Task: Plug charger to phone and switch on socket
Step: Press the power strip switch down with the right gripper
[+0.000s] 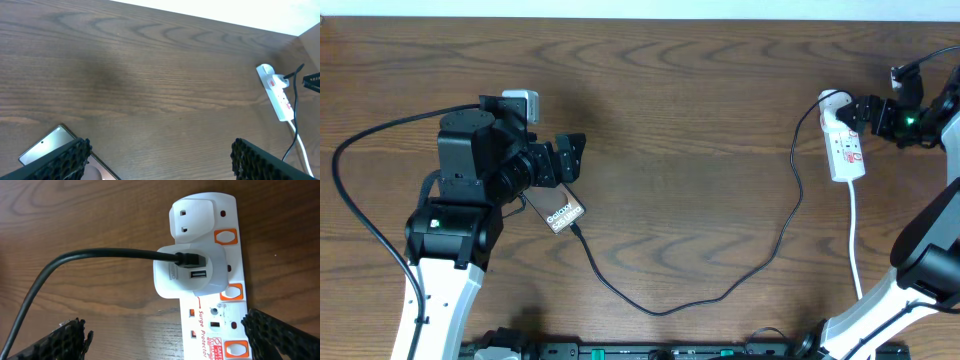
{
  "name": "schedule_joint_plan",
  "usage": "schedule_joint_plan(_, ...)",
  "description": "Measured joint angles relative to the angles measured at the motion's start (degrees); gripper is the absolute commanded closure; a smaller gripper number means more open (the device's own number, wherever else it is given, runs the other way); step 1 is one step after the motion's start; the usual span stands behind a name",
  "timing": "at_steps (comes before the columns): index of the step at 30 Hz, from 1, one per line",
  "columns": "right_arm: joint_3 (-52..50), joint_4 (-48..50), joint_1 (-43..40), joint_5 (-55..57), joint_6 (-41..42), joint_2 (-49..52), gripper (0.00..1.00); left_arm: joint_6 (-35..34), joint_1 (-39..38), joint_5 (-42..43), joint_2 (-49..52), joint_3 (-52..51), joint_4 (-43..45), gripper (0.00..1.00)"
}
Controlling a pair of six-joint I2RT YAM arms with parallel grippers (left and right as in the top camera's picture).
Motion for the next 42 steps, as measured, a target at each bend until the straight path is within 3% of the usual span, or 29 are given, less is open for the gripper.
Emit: schedule_joint_plan(42,0.00,2.56,3.21,4.20,0.02,4.31,0.02,0.00,0.00,-0.24,0.00,0.00,-1.46,0.08)
